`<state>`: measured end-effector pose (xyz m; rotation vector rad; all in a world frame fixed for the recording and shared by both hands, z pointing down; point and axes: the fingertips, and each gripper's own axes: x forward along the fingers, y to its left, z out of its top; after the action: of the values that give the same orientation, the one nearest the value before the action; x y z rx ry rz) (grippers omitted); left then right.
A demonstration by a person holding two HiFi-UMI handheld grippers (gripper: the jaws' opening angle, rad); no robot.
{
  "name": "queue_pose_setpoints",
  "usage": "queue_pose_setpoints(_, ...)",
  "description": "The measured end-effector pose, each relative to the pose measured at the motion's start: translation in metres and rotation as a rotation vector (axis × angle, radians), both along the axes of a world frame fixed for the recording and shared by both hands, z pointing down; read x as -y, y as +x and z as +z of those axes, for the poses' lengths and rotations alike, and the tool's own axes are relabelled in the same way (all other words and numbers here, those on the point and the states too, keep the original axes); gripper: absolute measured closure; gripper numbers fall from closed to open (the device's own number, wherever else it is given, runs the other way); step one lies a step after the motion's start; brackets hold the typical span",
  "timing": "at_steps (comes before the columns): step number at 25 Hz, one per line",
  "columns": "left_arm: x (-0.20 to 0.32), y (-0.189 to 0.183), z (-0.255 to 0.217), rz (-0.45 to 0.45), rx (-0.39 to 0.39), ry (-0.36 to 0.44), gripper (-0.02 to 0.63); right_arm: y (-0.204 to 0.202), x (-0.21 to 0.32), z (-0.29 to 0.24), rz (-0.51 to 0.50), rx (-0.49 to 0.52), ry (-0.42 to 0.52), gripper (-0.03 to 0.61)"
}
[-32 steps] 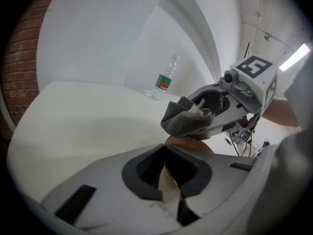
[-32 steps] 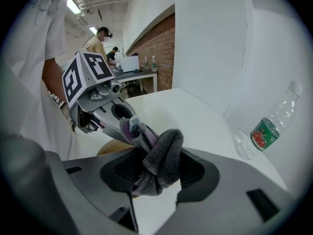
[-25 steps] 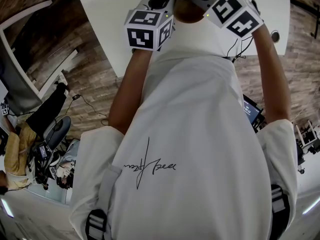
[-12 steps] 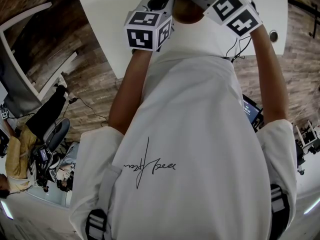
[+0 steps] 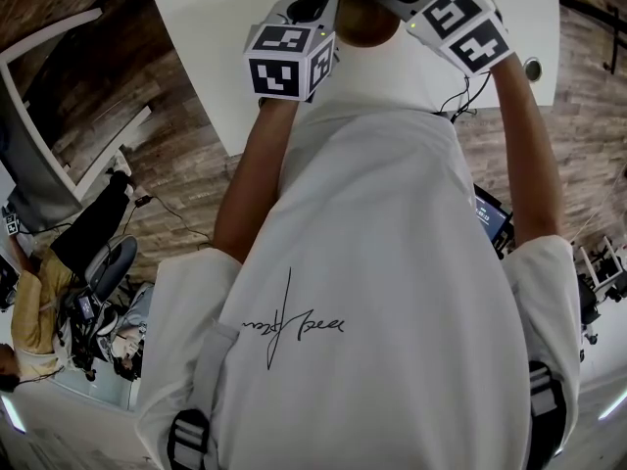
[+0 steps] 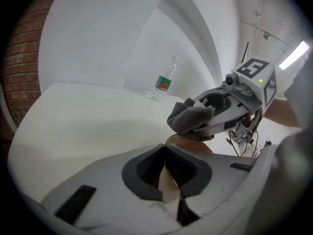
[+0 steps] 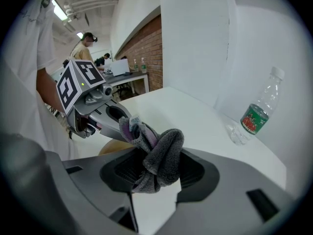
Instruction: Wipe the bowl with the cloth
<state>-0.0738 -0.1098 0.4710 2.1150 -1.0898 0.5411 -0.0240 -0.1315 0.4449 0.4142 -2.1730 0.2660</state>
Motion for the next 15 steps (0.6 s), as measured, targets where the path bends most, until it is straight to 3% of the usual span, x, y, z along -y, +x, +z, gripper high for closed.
queue_pose_setpoints(15,-0.002,0.001,0.001,-0.003,0.017,0.007,0.595,0.017,-0.005,0.001,0.073,0.014,-0.029,0.397)
